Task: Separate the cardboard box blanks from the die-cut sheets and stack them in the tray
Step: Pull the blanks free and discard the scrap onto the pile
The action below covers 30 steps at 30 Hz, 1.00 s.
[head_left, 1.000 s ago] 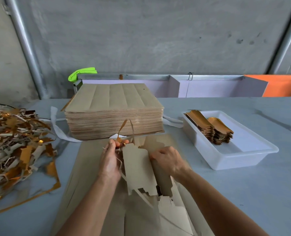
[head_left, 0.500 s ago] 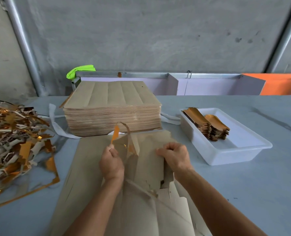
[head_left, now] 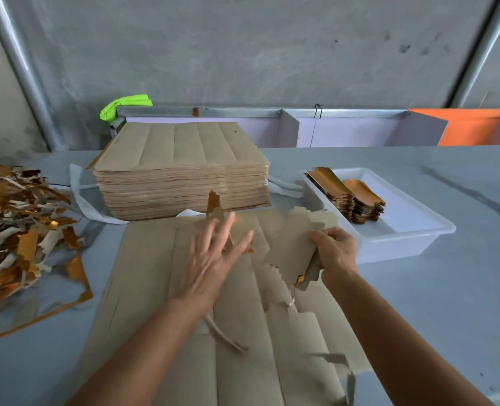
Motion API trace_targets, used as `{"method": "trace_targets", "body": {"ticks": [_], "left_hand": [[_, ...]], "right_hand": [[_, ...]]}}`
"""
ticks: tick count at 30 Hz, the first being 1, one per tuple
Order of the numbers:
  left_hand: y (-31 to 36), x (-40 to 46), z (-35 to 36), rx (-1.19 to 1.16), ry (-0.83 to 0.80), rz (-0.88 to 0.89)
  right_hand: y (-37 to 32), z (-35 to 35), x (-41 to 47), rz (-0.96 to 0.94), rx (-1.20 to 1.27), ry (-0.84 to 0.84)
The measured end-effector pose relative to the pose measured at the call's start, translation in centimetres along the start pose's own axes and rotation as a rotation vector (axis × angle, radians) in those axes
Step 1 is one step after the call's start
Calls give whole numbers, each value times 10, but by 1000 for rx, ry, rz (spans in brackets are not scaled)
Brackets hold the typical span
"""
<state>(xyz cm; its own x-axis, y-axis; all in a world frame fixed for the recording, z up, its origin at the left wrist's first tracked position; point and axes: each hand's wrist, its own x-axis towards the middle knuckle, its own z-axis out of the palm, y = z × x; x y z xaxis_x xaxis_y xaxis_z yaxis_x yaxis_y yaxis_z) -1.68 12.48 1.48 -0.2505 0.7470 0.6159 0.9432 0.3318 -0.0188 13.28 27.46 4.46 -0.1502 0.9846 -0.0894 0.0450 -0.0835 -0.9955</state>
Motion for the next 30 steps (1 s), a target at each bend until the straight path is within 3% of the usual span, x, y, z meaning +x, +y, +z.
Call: {"method": "trace_targets", "body": {"ticks": [2,3,5,10,12,18,27,30], "left_hand": [[11,4,-6,-154,-96,248],[16,5,-7,-270,-214,277],[23,1,-6,-423,-433,185],[45,-6,-5,-572,-624,29],[46,-9,-5,-597,-624,-2],[30,-12,-17,-973,-531,-188],[13,-19,-15,-1072,-421,-260],[13,-18,-16,-1123,-378,-275]], "right_hand": [[0,4,-1,3,27,-6],[-1,5,-2,1,39,-14],[-3,7,-2,-15,44,-31],[-12,8,-4,-98,58,-52],[-15,6,-4,-124,76,-37],[-24,-16,4,-198,32,86],[-29,-31,10,-216,15,104],[-26,-30,6,-296,-123,44]]}}
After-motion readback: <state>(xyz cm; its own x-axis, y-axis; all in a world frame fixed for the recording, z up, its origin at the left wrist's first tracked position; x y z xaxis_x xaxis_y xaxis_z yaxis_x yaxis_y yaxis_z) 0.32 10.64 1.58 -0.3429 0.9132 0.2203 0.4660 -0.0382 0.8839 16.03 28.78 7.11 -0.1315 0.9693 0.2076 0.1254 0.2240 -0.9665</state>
